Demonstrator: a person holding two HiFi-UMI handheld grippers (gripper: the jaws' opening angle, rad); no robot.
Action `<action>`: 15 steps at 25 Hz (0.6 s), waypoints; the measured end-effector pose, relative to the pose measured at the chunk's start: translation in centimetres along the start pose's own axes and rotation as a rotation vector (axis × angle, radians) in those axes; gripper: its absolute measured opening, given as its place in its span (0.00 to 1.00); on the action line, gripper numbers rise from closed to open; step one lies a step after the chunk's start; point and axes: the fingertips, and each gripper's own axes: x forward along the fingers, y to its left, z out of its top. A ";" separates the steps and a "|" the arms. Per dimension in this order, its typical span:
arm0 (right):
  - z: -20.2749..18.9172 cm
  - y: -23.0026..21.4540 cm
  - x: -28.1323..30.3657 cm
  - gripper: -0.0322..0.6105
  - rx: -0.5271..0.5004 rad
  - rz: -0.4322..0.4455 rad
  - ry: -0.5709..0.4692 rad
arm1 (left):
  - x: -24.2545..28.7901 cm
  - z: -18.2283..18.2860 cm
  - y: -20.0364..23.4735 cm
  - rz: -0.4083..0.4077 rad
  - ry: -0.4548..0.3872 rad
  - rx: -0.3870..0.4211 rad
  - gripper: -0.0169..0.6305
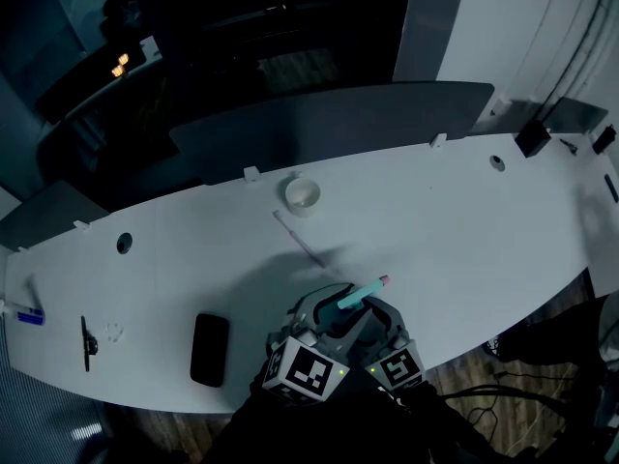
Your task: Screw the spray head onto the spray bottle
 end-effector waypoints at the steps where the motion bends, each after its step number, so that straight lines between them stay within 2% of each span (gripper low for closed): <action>1: 0.0 0.0 0.0 0.54 -0.001 0.003 0.002 | 0.0 0.1 0.1 0.000 -0.015 -0.004 0.24; 4: 0.0 0.0 0.1 0.54 0.004 0.009 -0.002 | -0.7 1.1 0.7 0.043 -0.118 -0.037 0.16; 6: -0.1 0.0 0.0 0.54 0.005 0.008 -0.004 | -1.3 1.4 1.0 0.078 -0.171 -0.069 0.16; 9: 0.0 -0.1 -0.1 0.54 0.007 0.006 -0.009 | -1.6 0.9 0.9 0.098 -0.201 -0.105 0.16; 15: 0.1 0.0 -0.1 0.54 0.010 0.007 -0.016 | -2.0 0.9 0.5 0.182 -0.282 -0.034 0.16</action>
